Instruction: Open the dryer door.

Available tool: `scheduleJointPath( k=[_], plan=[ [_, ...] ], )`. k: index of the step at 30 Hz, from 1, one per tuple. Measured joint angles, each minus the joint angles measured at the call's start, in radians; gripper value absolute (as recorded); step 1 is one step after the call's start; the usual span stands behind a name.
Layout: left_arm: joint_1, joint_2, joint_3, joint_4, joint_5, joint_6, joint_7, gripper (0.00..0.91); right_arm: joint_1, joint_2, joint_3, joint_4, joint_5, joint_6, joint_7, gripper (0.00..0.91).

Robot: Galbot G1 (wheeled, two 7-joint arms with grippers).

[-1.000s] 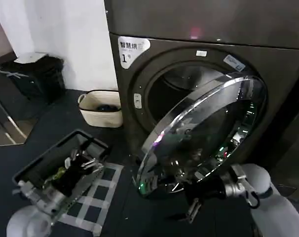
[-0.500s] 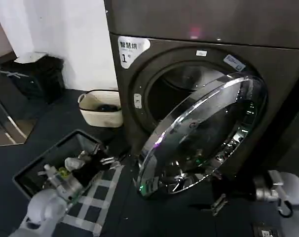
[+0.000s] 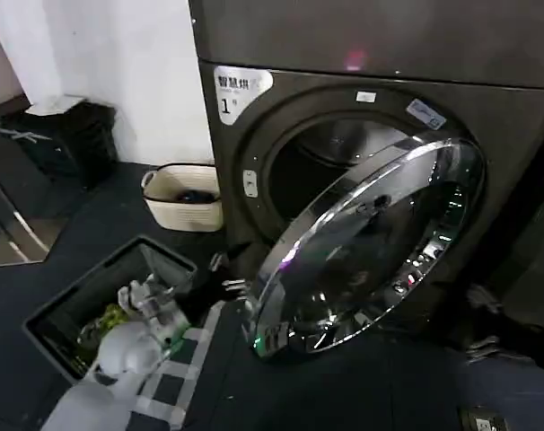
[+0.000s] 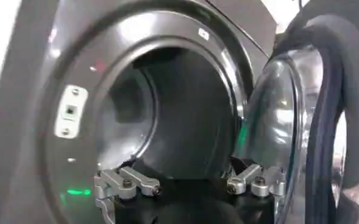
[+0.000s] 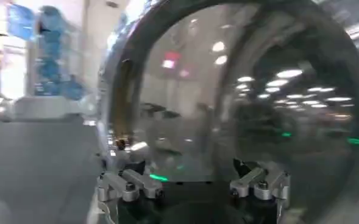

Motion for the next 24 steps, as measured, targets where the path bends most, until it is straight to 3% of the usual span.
scheduleJointPath(
  k=[14,24],
  plan=[
    [-0.148,-0.026,0.175,0.072,-0.019,-0.002,0.063,0.907,-0.094,0.017,0.323,-0.062,0.085,0.033,0.146,0.907],
    [-0.205,-0.030,0.296,0.068,-0.016,-0.008,0.110,0.907,-0.135,-0.009,0.501,-0.120,0.121,0.102,0.424,0.907]
  ],
)
